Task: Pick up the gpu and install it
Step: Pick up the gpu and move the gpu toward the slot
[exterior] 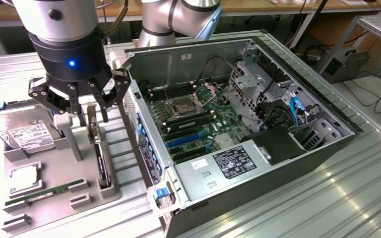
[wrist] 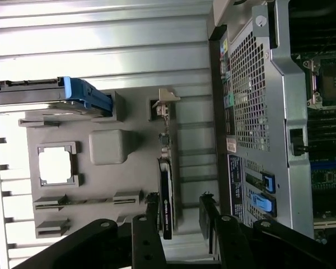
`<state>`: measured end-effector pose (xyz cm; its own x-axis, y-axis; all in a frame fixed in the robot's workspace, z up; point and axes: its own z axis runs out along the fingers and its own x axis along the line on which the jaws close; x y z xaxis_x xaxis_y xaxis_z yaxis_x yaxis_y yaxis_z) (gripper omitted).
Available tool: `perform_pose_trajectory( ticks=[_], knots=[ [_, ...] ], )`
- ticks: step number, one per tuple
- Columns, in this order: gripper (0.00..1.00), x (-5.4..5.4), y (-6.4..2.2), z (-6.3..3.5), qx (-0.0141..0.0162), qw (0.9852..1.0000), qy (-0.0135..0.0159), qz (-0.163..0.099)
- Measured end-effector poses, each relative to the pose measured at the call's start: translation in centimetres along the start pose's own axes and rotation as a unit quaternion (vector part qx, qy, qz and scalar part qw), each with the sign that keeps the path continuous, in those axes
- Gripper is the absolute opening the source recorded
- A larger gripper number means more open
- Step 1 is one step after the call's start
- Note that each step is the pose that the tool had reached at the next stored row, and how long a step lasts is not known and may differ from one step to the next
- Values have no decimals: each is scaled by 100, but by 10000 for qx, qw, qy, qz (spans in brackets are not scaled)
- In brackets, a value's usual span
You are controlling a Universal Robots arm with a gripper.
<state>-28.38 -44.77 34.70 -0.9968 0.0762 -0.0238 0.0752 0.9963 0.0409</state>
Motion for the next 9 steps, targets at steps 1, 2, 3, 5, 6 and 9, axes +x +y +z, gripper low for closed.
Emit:
perform_pose_trajectory(
  ticks=[1,2,3,5,6,9],
  knots=[
    [42,2,-1,19,0,10000,0,0],
    [42,4,-2,43,-1,10000,-1,0],
    [42,6,-3,61,-1,10000,-1,0],
    [42,9,-6,103,-1,10000,-1,0],
    [42,11,-9,126,-1,10000,0,0],
    [42,16,-17,188,0,10000,0,1]
  ],
)
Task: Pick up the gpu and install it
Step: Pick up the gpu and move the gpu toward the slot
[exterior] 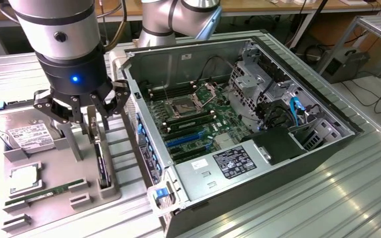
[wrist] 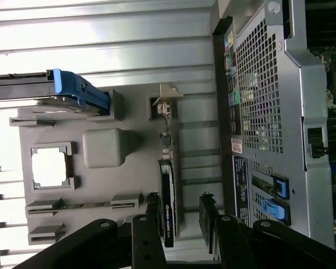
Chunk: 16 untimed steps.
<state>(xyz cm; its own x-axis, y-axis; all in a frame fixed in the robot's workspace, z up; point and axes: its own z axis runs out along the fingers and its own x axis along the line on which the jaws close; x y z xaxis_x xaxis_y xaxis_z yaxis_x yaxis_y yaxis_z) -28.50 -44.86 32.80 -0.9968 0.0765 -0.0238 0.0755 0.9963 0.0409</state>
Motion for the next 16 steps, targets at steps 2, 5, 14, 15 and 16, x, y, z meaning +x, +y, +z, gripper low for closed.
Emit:
perform_pose_trajectory(
  ticks=[2,5,14,15,16],
  knots=[
    [42,5,-3,34,0,10000,0,0],
    [42,22,-7,90,0,10000,-1,1],
    [42,77,-21,253,0,10000,0,0],
    [42,81,-22,271,0,10000,0,1],
    [42,84,-23,288,0,10000,0,1]
  ],
)
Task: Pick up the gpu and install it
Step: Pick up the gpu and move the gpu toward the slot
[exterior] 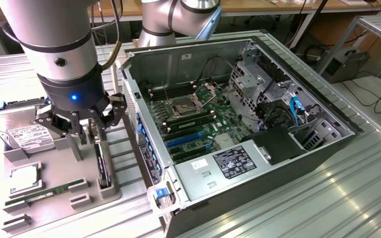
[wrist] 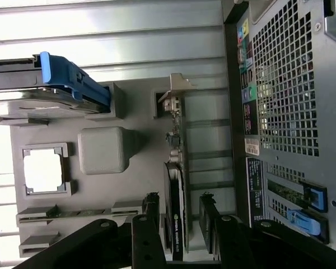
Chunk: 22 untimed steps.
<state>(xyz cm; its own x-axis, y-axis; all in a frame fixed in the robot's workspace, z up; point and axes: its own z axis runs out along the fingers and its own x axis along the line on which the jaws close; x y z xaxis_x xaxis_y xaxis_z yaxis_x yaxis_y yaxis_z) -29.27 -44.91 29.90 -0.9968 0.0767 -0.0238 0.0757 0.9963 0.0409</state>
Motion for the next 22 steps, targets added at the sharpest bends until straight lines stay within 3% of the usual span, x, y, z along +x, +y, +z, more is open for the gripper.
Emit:
perform_pose_trajectory(
  ticks=[22],
  knots=[
    [42,16,-21,470,1,10000,4,5]
  ],
)
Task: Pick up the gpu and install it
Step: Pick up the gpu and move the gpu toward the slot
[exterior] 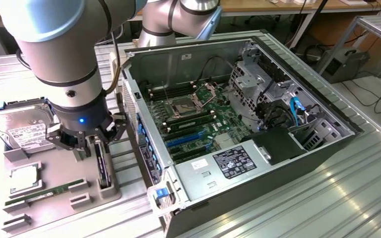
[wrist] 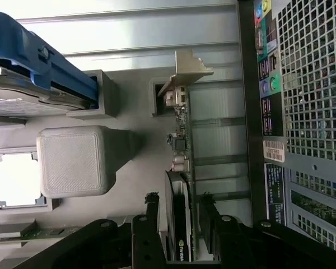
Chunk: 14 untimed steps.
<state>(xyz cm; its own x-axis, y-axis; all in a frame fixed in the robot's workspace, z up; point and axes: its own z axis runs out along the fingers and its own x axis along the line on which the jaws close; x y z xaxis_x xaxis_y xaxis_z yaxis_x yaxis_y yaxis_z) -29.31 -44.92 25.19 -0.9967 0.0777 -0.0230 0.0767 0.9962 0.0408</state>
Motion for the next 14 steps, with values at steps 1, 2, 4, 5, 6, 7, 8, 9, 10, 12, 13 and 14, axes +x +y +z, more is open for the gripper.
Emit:
perform_pose_trajectory(
  ticks=[1,2,4,5,6,7,8,9,10,12,13,14],
  knots=[
    [42,2,-1,17,0,10000,3,2],
    [42,4,-1,33,0,10000,7,5],
    [42,7,-2,53,2,10000,25,8],
    [42,7,-2,54,3,10000,33,8],
    [42,6,-3,55,4,10000,39,8],
    [42,6,-3,56,4,10000,41,9],
    [42,6,-3,58,4,10000,41,11],
    [42,6,-3,60,3,10000,40,12],
    [42,6,-3,62,3,10000,40,13],
    [42,6,-3,66,3,10000,43,17],
    [42,6,-3,67,4,10000,46,21],
    [42,7,-3,68,4,10000,47,25]
  ],
)
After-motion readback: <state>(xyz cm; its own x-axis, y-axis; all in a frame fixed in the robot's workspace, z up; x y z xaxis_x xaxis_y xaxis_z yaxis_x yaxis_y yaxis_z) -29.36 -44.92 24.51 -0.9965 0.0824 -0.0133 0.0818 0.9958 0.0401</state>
